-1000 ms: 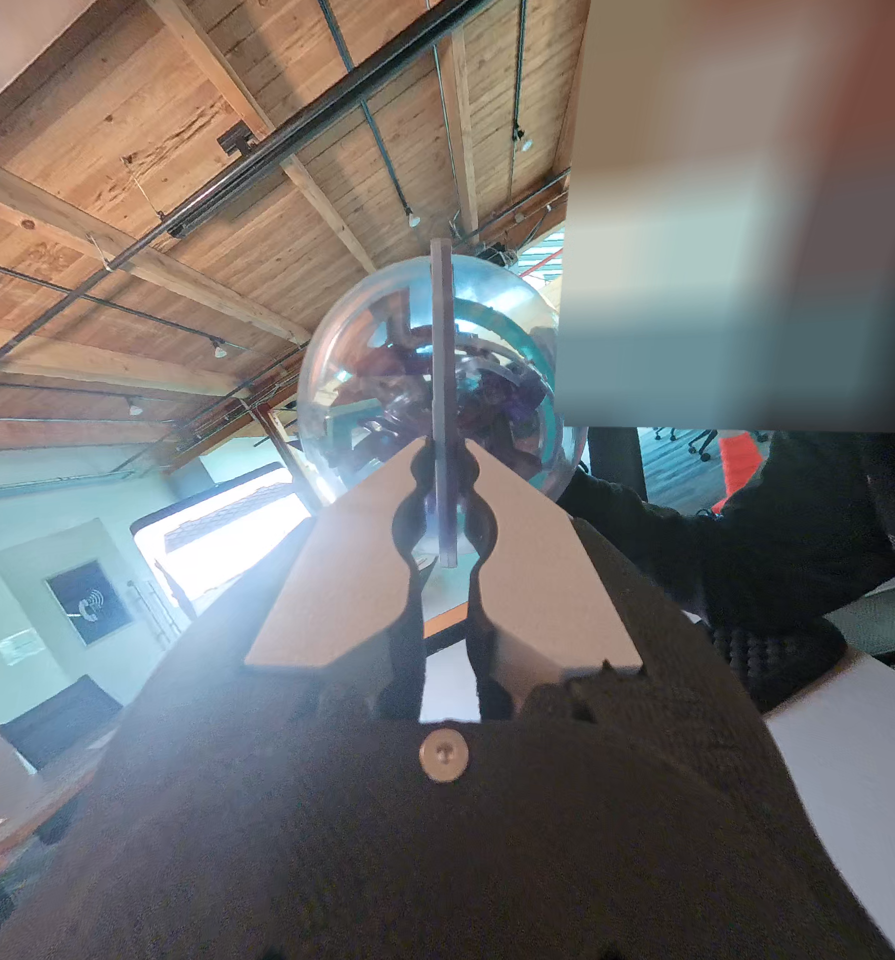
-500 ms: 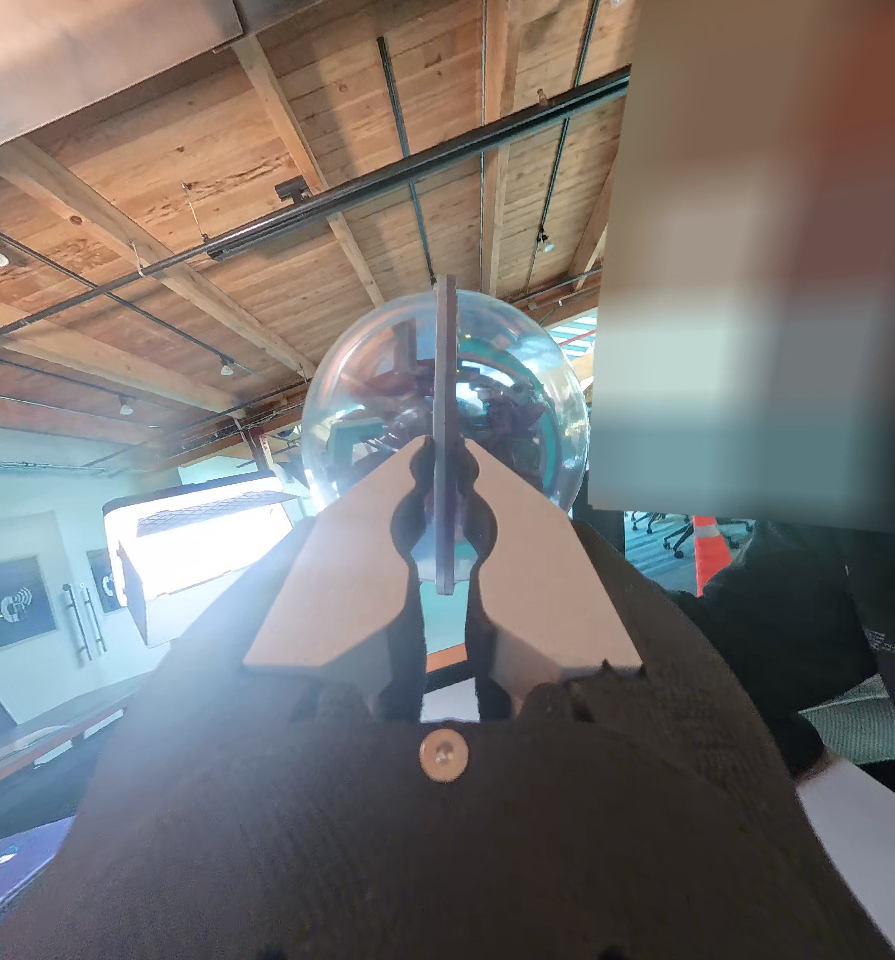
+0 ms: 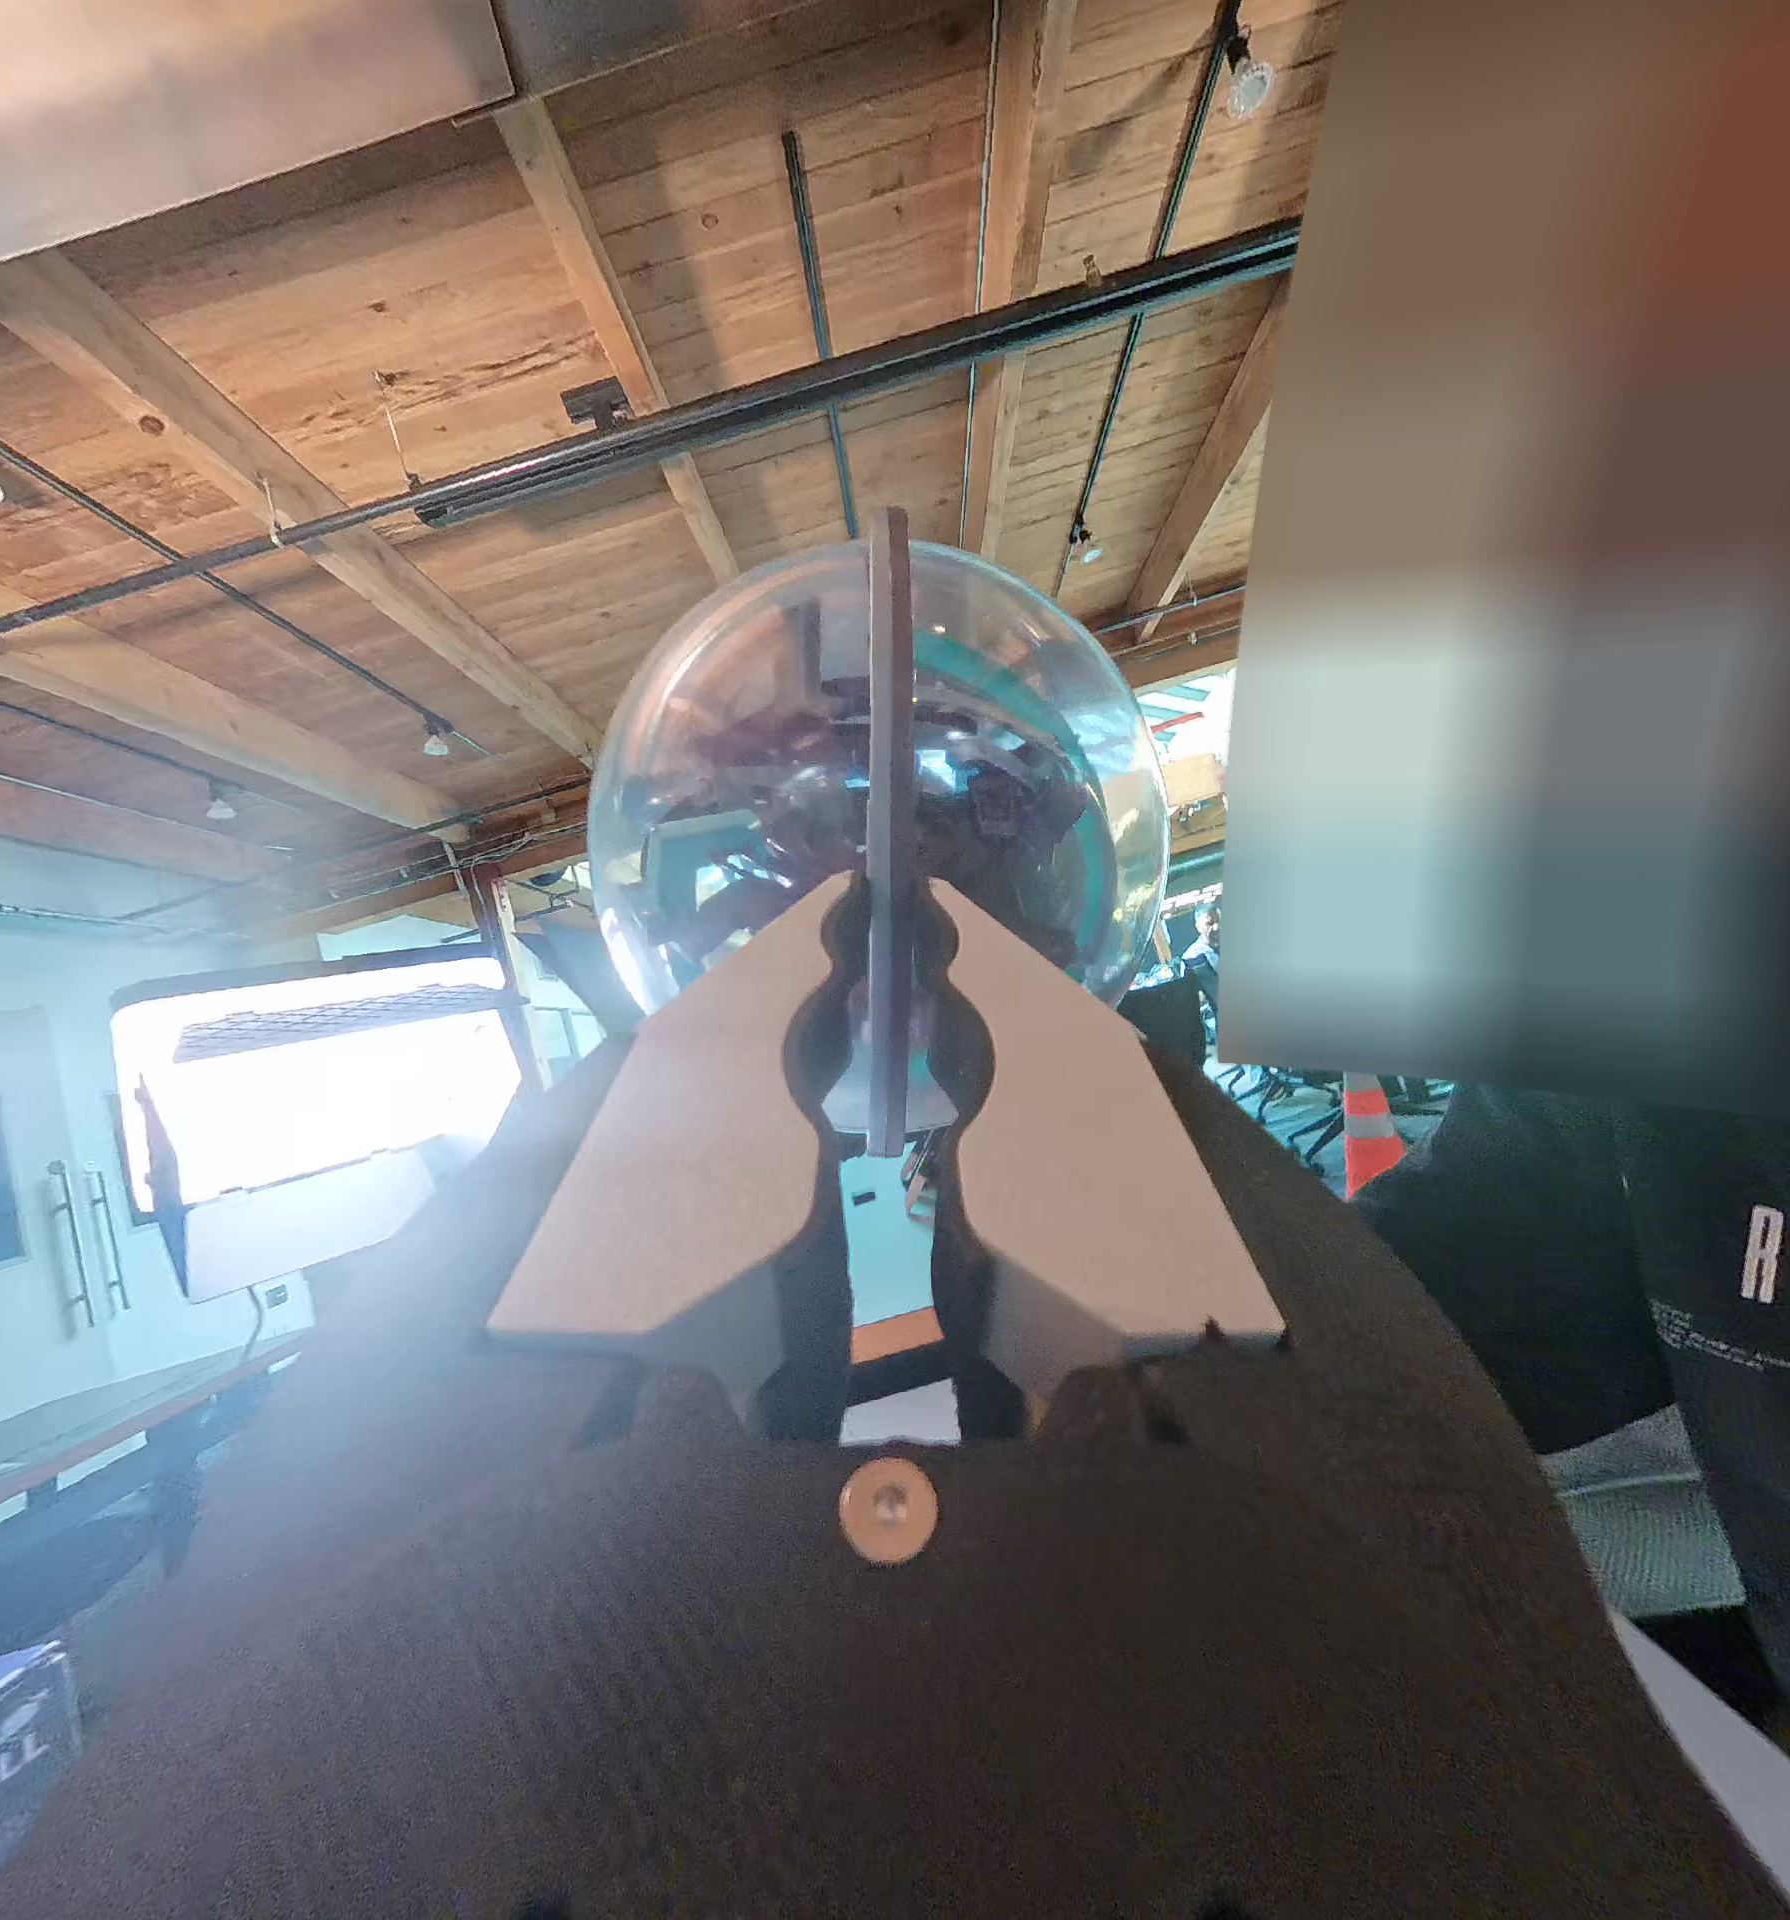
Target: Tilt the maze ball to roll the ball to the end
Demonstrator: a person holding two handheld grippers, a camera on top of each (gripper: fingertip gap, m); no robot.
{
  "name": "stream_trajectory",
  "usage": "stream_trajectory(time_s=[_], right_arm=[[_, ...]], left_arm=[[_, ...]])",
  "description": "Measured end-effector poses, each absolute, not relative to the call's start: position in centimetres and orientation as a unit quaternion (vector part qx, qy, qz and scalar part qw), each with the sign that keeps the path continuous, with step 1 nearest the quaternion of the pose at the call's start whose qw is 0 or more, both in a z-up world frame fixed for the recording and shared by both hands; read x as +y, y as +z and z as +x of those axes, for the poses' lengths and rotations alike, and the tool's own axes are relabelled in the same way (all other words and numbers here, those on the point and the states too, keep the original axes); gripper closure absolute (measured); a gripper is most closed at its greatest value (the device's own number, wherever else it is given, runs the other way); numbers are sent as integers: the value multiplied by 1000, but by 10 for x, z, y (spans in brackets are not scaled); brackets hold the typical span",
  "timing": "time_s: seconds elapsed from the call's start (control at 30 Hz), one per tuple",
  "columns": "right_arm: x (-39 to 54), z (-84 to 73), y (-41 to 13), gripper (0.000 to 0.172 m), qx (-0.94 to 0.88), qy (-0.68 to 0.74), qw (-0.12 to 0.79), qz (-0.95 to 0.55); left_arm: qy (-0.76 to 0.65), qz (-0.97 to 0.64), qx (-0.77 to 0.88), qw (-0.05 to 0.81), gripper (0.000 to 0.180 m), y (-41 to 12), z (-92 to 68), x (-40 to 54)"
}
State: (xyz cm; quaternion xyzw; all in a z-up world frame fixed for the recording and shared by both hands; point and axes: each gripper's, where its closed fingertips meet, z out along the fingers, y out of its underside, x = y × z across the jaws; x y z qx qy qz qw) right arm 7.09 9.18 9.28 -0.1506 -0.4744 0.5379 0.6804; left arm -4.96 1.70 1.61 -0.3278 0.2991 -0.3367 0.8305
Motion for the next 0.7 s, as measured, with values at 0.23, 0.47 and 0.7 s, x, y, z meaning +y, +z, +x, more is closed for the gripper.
stream_trajectory(time_s=[0.23, 0.47, 0.7], right_arm=[[79, 80, 95, 172, -488, 533, 672, -165], [69, 85, 90, 172, -486, 539, 665, -177], [67, 86, 71, 172, -463, 585, 636, -195]], left_arm=[[-361, -337, 274, 825, 174, 6, -33, 6], [-390, -359, 240, 813, 174, -3, -24, -2], [-395, -386, 222, 804, 174, -19, -22, -11]])
